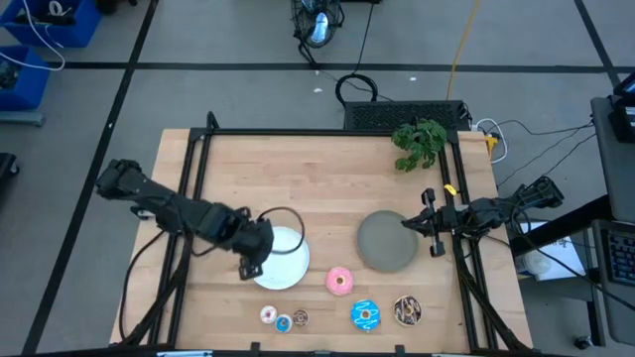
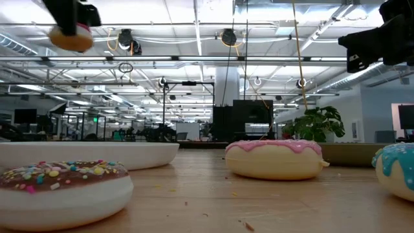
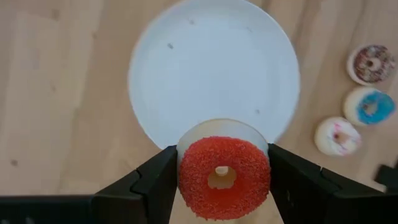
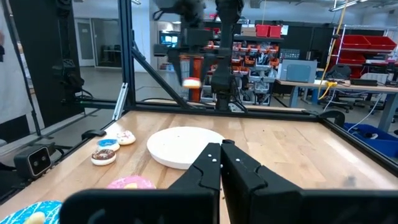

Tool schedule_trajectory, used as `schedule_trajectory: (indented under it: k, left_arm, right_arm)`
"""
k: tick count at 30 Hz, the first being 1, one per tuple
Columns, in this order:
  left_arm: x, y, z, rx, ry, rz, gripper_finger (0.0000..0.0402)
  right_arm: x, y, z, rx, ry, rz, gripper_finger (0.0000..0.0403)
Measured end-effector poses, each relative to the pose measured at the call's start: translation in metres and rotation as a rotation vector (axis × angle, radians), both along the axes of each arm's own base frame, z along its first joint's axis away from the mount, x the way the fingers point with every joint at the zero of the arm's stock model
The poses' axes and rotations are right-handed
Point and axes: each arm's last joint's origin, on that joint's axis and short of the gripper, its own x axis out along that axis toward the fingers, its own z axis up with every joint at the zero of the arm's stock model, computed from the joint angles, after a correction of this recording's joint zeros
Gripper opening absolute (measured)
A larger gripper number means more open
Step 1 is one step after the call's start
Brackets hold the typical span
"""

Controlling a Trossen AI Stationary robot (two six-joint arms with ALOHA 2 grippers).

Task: Pick & Place donuts
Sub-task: Put the small orange donut on the white plate

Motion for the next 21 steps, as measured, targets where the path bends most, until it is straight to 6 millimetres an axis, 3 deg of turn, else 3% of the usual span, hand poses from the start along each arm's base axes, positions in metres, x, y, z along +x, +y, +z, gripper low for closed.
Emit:
schedule_trajectory:
  k: [5, 21]
  left_arm:
    - [0.005, 0.014, 0.0, 0.021, 0.001, -0.029, 0.023]
    - [0.015, 0.03, 0.001, 0.06, -0.059, 0.004, 0.023]
  right_arm:
    - [0.0, 0.0, 0.0, -0.003, 0.001, 0.0, 0.0]
    - [0.0, 0.0, 0.001, -0.014, -0.013, -0.004, 0.0]
